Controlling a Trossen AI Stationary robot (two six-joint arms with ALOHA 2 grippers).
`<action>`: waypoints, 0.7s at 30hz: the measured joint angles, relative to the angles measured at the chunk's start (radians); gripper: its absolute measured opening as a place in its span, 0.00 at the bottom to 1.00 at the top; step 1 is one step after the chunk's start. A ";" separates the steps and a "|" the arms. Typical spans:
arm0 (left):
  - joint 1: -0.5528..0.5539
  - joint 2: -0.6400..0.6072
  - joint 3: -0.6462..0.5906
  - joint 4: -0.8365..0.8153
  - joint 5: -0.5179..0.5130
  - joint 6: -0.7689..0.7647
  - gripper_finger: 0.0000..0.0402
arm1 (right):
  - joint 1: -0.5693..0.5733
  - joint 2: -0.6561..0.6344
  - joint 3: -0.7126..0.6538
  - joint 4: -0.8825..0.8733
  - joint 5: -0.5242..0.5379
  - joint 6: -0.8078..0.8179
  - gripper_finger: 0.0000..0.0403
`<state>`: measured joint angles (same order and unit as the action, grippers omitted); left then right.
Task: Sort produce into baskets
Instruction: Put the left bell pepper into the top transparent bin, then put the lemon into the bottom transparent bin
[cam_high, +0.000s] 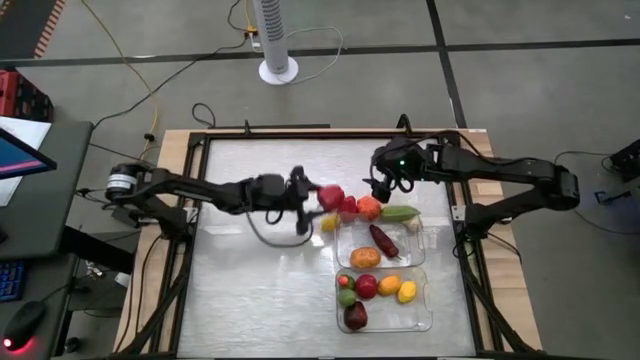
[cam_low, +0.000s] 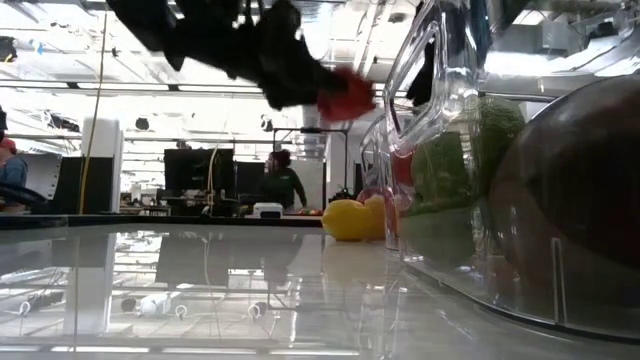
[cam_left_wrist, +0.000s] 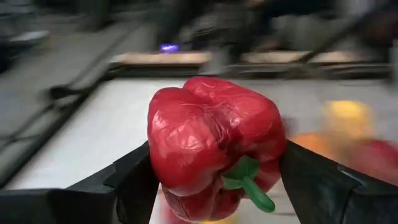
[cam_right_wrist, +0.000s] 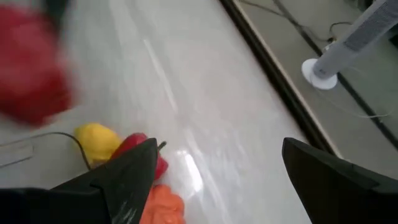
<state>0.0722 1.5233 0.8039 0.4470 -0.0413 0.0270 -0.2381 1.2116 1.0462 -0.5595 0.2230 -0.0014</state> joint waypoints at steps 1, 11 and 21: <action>-0.022 -0.001 0.000 0.008 0.026 -0.005 0.70 | -0.003 -0.007 0.000 0.004 0.006 -0.005 0.92; -0.148 0.116 0.153 -0.038 0.004 0.017 0.76 | -0.021 -0.003 0.000 0.042 -0.014 -0.026 0.92; -0.152 0.089 0.209 -0.245 -0.051 0.080 0.96 | -0.011 -0.002 0.000 0.018 -0.015 -0.020 0.92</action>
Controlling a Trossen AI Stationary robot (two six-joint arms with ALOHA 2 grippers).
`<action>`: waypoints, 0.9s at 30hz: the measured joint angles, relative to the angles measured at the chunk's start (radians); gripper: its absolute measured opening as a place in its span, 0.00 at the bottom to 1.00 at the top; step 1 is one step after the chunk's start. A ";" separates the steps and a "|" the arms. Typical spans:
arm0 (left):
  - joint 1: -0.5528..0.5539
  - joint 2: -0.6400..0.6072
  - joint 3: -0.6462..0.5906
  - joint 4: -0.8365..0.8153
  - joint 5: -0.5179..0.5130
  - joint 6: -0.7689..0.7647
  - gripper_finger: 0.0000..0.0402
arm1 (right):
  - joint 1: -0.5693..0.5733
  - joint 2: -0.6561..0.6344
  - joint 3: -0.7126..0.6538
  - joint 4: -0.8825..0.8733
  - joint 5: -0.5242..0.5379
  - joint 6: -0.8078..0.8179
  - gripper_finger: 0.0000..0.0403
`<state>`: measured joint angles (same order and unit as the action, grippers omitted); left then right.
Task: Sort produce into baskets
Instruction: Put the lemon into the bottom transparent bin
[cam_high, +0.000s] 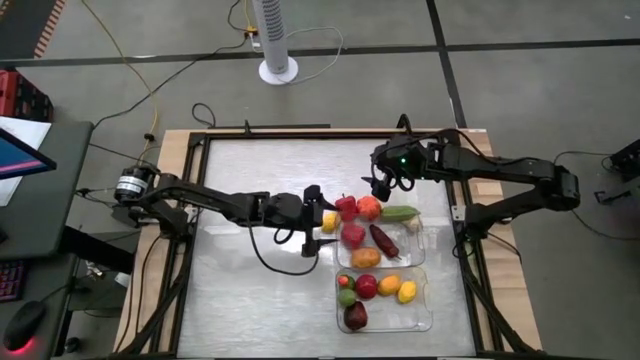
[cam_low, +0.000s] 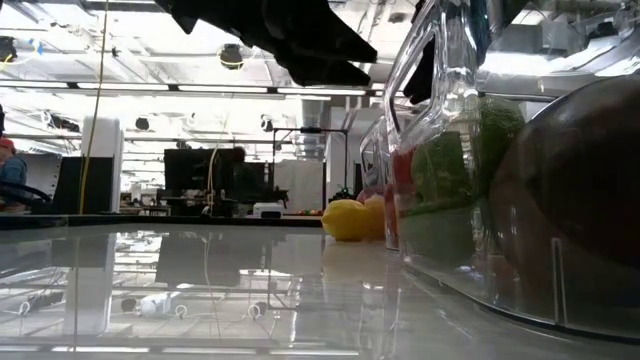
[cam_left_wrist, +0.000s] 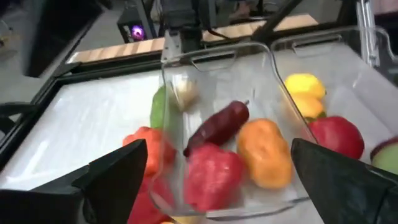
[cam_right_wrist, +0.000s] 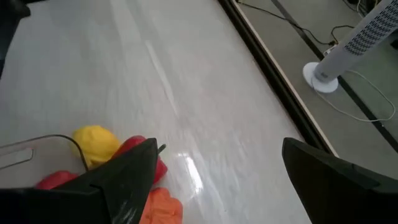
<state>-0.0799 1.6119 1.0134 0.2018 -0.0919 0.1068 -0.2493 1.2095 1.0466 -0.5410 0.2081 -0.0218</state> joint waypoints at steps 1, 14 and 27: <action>-0.005 0.000 -0.001 -0.014 -0.004 0.005 0.96 | 0.000 0.000 0.000 0.002 0.000 -0.002 0.92; 0.016 -0.009 -0.229 0.144 -0.107 -0.147 0.88 | 0.000 0.000 0.000 0.024 0.002 -0.005 0.92; 0.065 0.176 -0.234 0.298 -0.130 -0.266 0.88 | 0.007 0.000 -0.005 0.087 0.000 -0.013 0.92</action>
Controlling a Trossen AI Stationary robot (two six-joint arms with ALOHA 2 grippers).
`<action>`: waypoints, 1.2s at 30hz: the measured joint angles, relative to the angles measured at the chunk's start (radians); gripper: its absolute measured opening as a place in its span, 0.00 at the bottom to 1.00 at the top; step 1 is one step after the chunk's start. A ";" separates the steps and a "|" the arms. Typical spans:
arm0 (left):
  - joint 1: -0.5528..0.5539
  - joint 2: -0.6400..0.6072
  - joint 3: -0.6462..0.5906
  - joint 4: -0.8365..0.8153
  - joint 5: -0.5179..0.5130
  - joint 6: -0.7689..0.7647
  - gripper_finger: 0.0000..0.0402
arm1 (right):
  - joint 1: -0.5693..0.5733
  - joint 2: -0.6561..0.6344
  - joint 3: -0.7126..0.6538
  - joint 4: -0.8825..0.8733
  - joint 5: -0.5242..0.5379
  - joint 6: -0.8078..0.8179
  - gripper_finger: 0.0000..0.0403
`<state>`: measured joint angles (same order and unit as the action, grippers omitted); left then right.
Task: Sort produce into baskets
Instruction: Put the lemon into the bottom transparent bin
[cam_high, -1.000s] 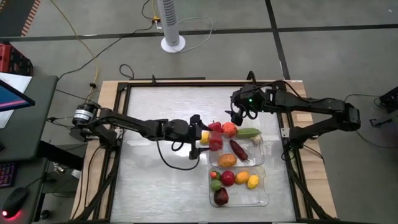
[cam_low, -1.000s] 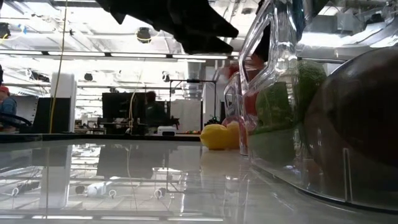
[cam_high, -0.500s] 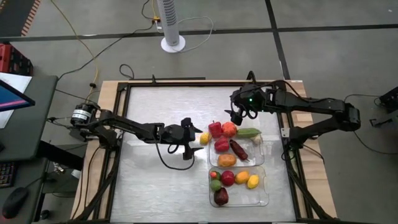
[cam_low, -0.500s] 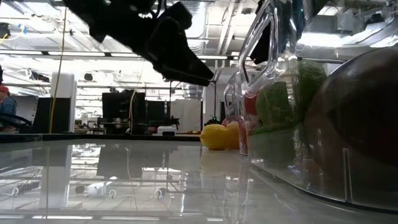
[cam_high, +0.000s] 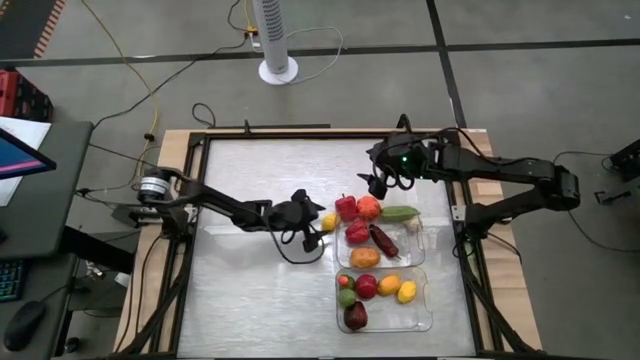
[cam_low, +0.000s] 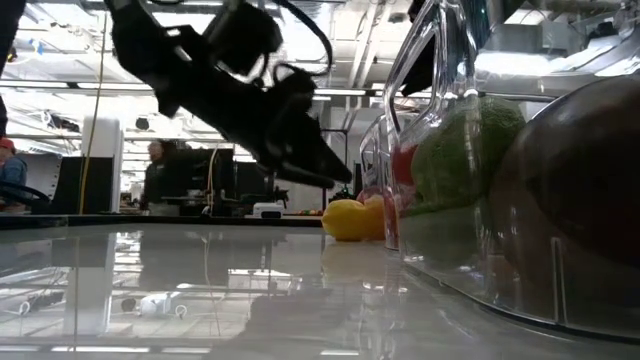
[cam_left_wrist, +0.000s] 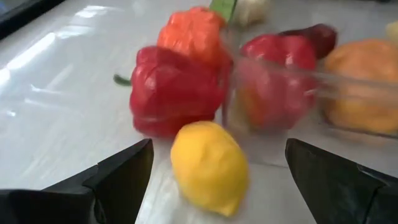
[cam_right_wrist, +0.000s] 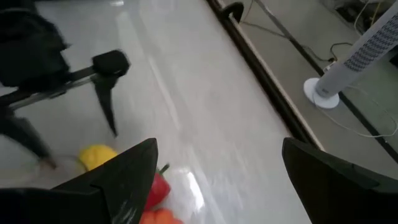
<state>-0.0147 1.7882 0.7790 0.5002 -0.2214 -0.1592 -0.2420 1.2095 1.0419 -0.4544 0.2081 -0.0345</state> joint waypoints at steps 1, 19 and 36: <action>0.003 0.015 0.002 0.004 0.000 -0.002 0.88 | 0.000 0.000 -0.004 -0.008 0.000 0.000 0.92; 0.041 0.145 0.024 0.083 0.068 -0.003 0.73 | 0.001 0.000 -0.056 0.042 0.000 0.006 0.92; 0.042 -0.056 0.023 -0.094 -0.011 0.099 0.50 | 0.013 0.000 -0.056 0.013 0.002 0.007 0.92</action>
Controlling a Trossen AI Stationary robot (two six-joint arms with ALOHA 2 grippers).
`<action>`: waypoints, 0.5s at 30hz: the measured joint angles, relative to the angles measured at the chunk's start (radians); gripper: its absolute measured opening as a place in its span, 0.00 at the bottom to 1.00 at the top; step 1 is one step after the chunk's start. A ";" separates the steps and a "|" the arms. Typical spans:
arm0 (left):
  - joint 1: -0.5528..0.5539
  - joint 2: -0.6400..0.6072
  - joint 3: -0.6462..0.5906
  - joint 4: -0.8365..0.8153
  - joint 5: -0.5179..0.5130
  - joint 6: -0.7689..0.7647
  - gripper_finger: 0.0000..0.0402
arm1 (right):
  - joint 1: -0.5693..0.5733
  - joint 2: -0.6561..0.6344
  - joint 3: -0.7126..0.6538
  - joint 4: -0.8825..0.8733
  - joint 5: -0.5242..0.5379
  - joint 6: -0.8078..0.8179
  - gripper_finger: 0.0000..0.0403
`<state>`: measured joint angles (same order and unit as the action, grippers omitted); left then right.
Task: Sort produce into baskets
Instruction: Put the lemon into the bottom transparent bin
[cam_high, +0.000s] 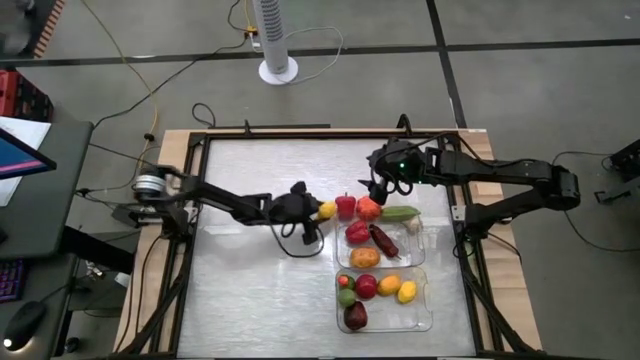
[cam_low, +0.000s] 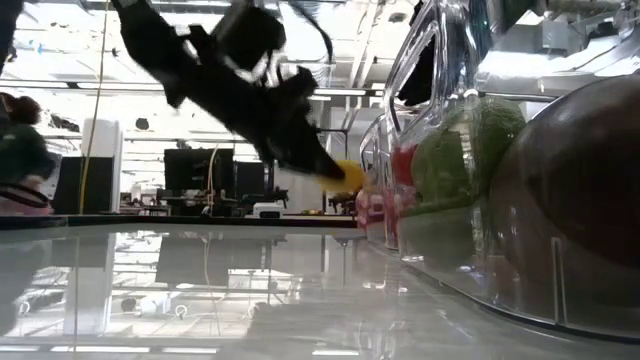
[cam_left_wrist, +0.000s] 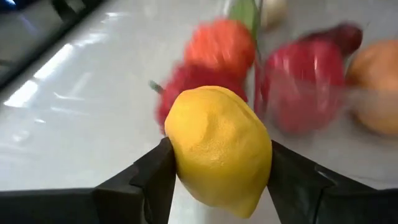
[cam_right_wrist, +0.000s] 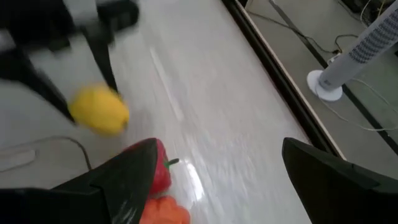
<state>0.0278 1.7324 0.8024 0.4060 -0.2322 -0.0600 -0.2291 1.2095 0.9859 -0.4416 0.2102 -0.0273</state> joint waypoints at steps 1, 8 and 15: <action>-0.004 -0.041 0.000 -0.029 -0.014 0.010 0.50 | 0.000 0.000 0.000 -0.009 0.001 0.000 0.92; -0.102 -0.209 0.001 -0.039 -0.030 0.103 0.50 | -0.003 -0.005 0.000 -0.009 0.032 -0.005 0.92; -0.221 -0.103 0.036 0.072 0.097 0.009 0.50 | -0.015 -0.033 0.000 0.047 0.034 -0.008 0.92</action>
<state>-0.1933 1.6291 0.8382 0.4780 -0.1356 -0.0508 -0.2446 1.1766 0.9859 -0.3950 0.2440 -0.0349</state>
